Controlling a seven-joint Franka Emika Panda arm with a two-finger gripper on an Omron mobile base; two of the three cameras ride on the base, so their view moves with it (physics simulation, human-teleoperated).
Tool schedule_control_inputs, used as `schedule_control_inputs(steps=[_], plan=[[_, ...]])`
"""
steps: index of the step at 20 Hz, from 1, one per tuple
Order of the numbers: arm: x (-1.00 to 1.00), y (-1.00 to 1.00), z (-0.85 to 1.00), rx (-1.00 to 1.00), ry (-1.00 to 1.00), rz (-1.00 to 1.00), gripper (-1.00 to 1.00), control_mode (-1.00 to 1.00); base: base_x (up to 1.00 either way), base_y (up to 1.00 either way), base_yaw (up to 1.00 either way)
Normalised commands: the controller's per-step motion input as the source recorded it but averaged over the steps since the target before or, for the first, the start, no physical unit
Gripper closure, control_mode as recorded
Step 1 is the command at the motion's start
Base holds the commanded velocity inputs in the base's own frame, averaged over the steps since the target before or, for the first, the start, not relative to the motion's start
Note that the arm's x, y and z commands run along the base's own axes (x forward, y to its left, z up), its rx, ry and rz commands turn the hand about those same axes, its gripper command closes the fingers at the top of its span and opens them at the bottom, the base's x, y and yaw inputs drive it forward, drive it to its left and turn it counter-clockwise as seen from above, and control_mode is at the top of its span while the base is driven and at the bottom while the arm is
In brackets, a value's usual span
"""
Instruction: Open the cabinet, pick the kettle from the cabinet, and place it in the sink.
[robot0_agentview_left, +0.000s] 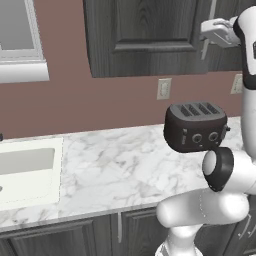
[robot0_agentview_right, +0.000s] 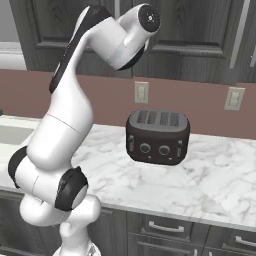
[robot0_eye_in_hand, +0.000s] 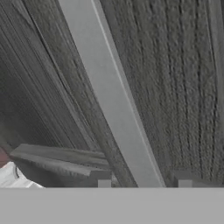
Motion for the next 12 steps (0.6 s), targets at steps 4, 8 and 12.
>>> schedule_control_inputs(steps=[4, 8, 12], plan=[[-0.26, 0.62, 0.00, -0.02, 0.00, 0.03, 1.00, -1.00, 0.00, 0.00, 0.00], [-0.30, 0.63, 0.00, -0.04, 0.00, 0.00, 1.00, -1.00, 0.00, 0.00, 0.00], [-0.37, 0.61, 0.00, -0.05, 0.00, 0.00, 1.00, -1.00, 0.00, 0.00, 0.00]])
